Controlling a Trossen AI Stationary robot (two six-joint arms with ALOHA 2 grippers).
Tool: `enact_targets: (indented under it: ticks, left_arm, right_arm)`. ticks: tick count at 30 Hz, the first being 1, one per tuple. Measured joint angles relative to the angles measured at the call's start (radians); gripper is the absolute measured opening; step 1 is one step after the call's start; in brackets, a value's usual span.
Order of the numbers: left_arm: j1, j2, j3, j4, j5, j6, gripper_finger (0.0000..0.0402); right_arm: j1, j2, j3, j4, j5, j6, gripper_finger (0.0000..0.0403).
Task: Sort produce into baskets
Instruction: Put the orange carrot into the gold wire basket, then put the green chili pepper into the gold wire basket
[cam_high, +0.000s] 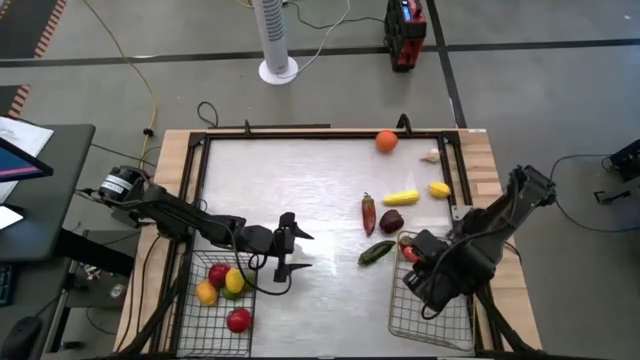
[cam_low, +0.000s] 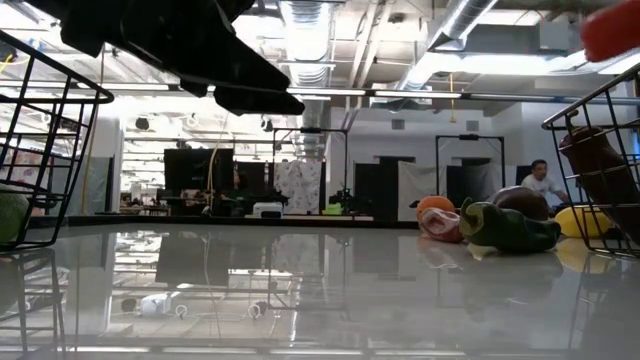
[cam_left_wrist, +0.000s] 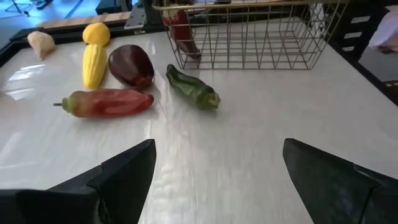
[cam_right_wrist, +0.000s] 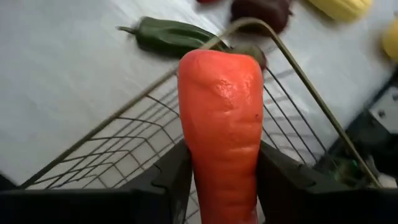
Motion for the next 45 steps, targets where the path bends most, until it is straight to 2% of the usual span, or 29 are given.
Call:
enact_targets:
  ticks: [7,11,14,17,23,26,31,38,40,45]
  left_arm:
    - [0.000,0.000,0.000,-0.001,0.001,0.014,0.0341]
    - [0.000,0.000,0.000,0.009,0.024,0.037,0.0341]
    - [0.000,0.000,0.000,0.029,0.029,0.056,0.0341]
    - [0.000,0.000,0.000,0.052,0.029,0.067,0.0341]
    - [0.000,0.000,0.000,0.040,0.025,0.068,0.0341]
    - [0.000,-0.006,0.000,-0.008,0.002,0.072,0.0341]
    - [0.005,-0.085,0.000,-0.115,-0.039,0.080,0.0341]
    - [0.005,-0.183,-0.001,-0.179,-0.084,0.137,0.0341]
    - [0.005,-0.193,-0.033,-0.132,-0.081,0.151,0.0341]
    - [0.005,-0.192,-0.177,0.126,-0.078,0.154,0.0341]
  right_arm:
    - [0.029,-0.010,0.000,-0.021,-0.025,0.088,0.0251]
    - [-0.018,-0.019,0.014,-0.022,-0.037,0.038,0.0263]
    - [-0.098,-0.008,0.039,-0.002,-0.037,-0.107,0.0264]
    - [-0.195,0.028,0.055,0.081,-0.026,-0.318,0.0264]
    - [-0.378,0.160,0.106,0.233,-0.080,-0.736,0.0264]
    - [-0.426,0.254,0.169,0.237,-0.102,-0.911,0.0264]
    - [-0.460,0.385,0.238,0.210,-0.150,-1.150,0.0264]
    - [-0.473,0.509,0.239,0.209,-0.222,-1.311,0.0252]
    - [-0.475,0.537,0.239,0.216,-0.231,-1.335,0.0244]
    - [-0.464,0.580,0.239,0.225,-0.236,-1.360,0.0222]
